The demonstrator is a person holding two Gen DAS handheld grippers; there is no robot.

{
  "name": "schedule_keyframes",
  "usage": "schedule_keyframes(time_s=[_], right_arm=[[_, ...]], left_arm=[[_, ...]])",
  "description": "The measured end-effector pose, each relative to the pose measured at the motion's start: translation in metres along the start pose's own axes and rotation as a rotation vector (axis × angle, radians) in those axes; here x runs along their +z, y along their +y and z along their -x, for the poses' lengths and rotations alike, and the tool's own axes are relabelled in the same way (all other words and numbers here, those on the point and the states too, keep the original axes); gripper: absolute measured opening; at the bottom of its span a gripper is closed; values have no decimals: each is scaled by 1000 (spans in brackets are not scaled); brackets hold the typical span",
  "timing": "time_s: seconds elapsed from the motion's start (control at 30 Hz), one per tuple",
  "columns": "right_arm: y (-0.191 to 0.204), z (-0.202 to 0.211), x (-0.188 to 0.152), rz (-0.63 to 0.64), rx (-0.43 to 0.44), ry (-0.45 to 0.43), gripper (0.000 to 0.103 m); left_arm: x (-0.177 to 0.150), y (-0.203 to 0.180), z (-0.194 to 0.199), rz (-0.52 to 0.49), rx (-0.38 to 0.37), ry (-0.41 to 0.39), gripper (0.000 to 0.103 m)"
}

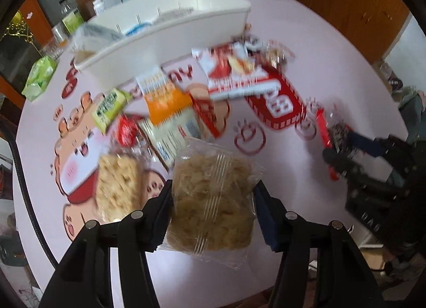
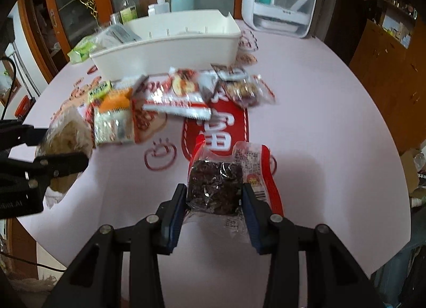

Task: Organize snacks
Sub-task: 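Carry both bags toward the white tray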

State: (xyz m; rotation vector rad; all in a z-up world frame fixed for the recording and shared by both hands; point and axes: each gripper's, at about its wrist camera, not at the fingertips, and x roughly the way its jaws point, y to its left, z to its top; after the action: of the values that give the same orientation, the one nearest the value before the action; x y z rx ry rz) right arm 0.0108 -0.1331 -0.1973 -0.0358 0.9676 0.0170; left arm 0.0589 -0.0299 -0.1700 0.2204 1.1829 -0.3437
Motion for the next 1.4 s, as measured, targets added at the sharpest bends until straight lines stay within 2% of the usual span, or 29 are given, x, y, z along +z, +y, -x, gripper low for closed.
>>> schedule_keyframes(time_s=[0.37, 0.67, 0.83, 1.03, 1.23, 1.4], right_arm=[[19, 8, 47, 16, 24, -72, 41], [33, 11, 107, 51, 31, -120, 41], [31, 22, 157, 65, 27, -187, 42], [26, 51, 220, 78, -32, -321, 42], [24, 76, 267, 101, -88, -434, 42], [21, 67, 293, 86, -71, -423, 42]], left_arm=[[43, 32, 45, 38, -12, -144, 56], [77, 73, 61, 110, -16, -237, 56], [106, 101, 70, 137, 20, -295, 56], [153, 129, 92, 153, 83, -373, 56], [193, 143, 116, 156, 118, -444, 56], [219, 143, 127, 148, 142, -481, 56]])
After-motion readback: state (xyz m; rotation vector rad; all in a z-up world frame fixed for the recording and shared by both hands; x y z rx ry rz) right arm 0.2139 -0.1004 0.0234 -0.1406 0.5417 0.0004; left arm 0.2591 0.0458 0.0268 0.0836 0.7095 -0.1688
